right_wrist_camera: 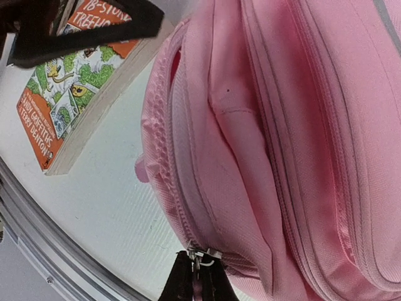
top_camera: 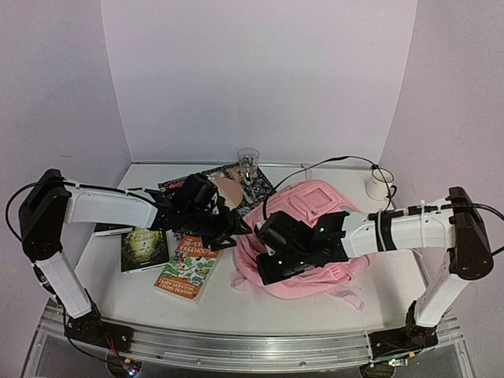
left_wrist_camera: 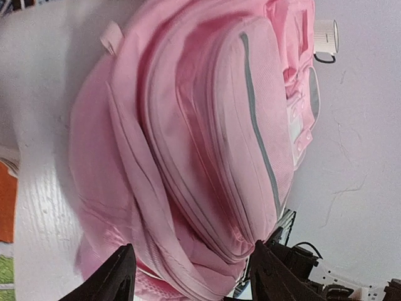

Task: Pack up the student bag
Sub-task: Hold the largest pocket of the student bag, then unzip the largest pocket of the student bag.

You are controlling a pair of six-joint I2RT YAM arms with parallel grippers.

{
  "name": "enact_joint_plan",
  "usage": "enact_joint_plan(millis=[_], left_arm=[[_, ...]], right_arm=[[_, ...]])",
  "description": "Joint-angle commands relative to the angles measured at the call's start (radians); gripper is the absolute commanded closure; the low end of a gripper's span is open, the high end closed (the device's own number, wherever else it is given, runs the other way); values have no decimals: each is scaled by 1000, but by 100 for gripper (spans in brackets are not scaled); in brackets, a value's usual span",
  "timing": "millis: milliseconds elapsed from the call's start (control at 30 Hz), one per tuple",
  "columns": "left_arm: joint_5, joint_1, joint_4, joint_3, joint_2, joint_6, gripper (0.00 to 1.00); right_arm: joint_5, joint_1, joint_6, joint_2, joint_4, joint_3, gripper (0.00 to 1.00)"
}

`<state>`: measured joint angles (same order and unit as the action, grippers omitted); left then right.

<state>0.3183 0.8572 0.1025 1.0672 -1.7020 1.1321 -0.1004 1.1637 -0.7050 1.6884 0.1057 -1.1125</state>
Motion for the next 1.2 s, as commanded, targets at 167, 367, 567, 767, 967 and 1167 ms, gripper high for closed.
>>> enact_joint_plan(millis=[167, 367, 567, 767, 967, 1167], left_arm=[[3, 46, -98, -79, 9, 128, 39], [25, 56, -132, -52, -29, 116, 63], [-6, 53, -123, -59, -16, 90, 100], [-11, 26, -85, -84, 13, 44, 100], [14, -2, -29, -61, 5, -22, 100], [34, -43, 14, -52, 16, -78, 100]], right_arm=[[-33, 6, 83, 17, -70, -102, 100], [-36, 6, 98, 20, -73, -106, 100], [-29, -1, 103, -21, -50, -45, 100], [-27, -22, 79, -140, 89, 93, 100], [-31, -81, 52, -279, 223, 246, 100], [-36, -149, 50, -408, 337, 348, 100]])
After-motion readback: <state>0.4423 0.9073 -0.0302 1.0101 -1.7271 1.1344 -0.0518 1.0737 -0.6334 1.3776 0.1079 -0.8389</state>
